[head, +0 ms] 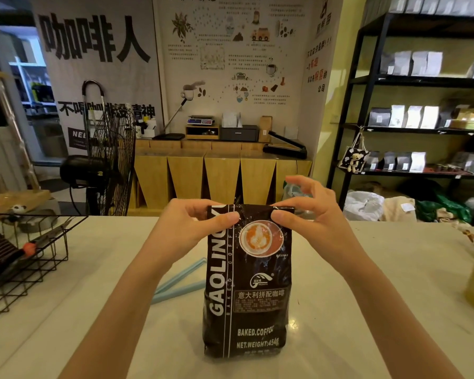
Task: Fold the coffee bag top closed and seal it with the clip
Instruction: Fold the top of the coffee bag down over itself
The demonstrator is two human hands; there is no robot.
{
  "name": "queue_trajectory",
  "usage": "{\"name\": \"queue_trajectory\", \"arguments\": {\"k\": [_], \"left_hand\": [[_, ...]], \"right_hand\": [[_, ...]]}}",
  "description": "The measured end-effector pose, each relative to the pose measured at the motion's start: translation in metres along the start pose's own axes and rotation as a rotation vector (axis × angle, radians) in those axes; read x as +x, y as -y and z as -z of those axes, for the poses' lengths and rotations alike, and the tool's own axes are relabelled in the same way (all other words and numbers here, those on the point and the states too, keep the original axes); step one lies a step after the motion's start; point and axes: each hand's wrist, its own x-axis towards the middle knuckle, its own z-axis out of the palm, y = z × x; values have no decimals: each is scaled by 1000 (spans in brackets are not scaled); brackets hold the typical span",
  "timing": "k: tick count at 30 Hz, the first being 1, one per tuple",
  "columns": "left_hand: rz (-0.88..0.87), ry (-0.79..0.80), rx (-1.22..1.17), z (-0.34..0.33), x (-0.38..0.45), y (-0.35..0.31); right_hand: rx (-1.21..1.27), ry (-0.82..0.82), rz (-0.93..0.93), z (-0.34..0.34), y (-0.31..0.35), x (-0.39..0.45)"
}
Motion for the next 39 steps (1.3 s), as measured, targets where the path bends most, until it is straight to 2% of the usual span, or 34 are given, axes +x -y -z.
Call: {"name": "queue_trajectory", "arguments": {"k": [3,7,10,16,23,30,35,37,39], "left_hand": [[-14,-20,29,2,1,2],[-53,57,-68,1,1,4],[-49,73,-114,-2,0,6],[-59,8,-202,-7,0,7],[-74,9,-163,-7,0,7],[-68,119,-182,1,3,13],[97,317,-161,24,10,36],[162,448,69,43,11,56],[277,547,490,55,11,82]], "right_hand": [[137,102,-33,-1,2,0],[341,202,-96,-4,0,-3],[344,176,-102,-5,1,-4],[369,129,-158,-11,-1,-4],[451,-43,-165,-25,1,-4],[502,-11,-177,-24,0,0],[518,-49,-206,-25,-6,-1],[515,-47,-223,-25,-9,0],[515,-45,-236,-26,-9,2]]}}
